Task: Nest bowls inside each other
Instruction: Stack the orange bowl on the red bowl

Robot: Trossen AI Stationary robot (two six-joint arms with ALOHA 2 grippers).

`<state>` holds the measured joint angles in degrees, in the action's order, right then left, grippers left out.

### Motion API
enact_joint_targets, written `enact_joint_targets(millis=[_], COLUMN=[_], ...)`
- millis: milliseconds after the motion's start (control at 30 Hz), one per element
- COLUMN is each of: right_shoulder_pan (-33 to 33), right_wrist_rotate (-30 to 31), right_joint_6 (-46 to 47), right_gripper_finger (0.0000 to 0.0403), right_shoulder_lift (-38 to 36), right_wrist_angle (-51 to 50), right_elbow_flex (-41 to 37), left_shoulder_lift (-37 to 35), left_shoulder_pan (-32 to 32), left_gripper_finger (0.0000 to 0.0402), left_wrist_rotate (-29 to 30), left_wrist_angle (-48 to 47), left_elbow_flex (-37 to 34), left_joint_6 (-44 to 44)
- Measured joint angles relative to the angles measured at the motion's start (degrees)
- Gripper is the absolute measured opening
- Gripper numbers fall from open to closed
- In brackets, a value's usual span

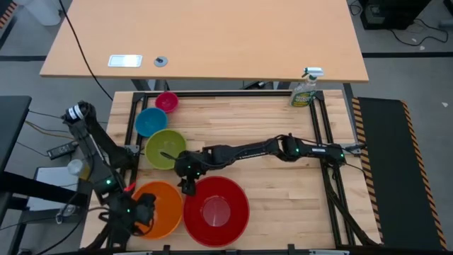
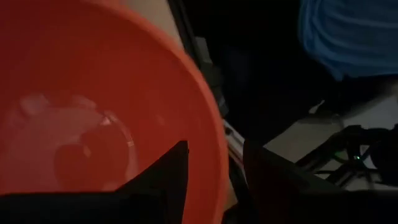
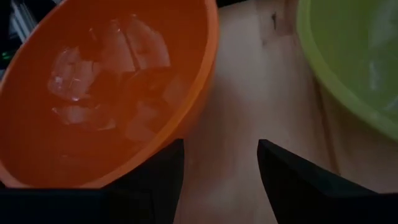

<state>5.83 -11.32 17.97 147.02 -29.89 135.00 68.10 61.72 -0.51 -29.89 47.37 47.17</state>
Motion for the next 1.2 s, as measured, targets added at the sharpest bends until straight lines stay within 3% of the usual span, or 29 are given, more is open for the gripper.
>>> enact_joint_targets(millis=[200,467,800,1200], right_shoulder_pan=[-0.58,-1.13,-0.55,-0.46], right_wrist_rotate=[1.1,0.98,1.54,4.32], right_joint_6=[0.01,1.36,-0.53,-2.36], right_gripper_finger=[0.021,0.021,0.021,0.021], right_shoulder_lift=[0.0,0.0,-0.51,-1.72], right_wrist_angle=[0.69,0.71,-0.58,-1.24], right_elbow_flex=[0.0,0.0,-0.02,-0.02], left_shoulder_lift=[3.94,6.05,6.34,7.47], left_shoulder_pan=[3.56,4.78,4.6,3.2], left_gripper_finger=[0.0155,0.0155,0.0155,0.0155], left_wrist_rotate=[-2.25,-9.78,-9.31,-7.24], left_wrist_angle=[9.1,8.41,-1.89,-4.7], left_elbow_flex=[-0.02,-0.02,-0.02,-0.04], left_joint_6=[2.72,8.81,10.29,5.15])
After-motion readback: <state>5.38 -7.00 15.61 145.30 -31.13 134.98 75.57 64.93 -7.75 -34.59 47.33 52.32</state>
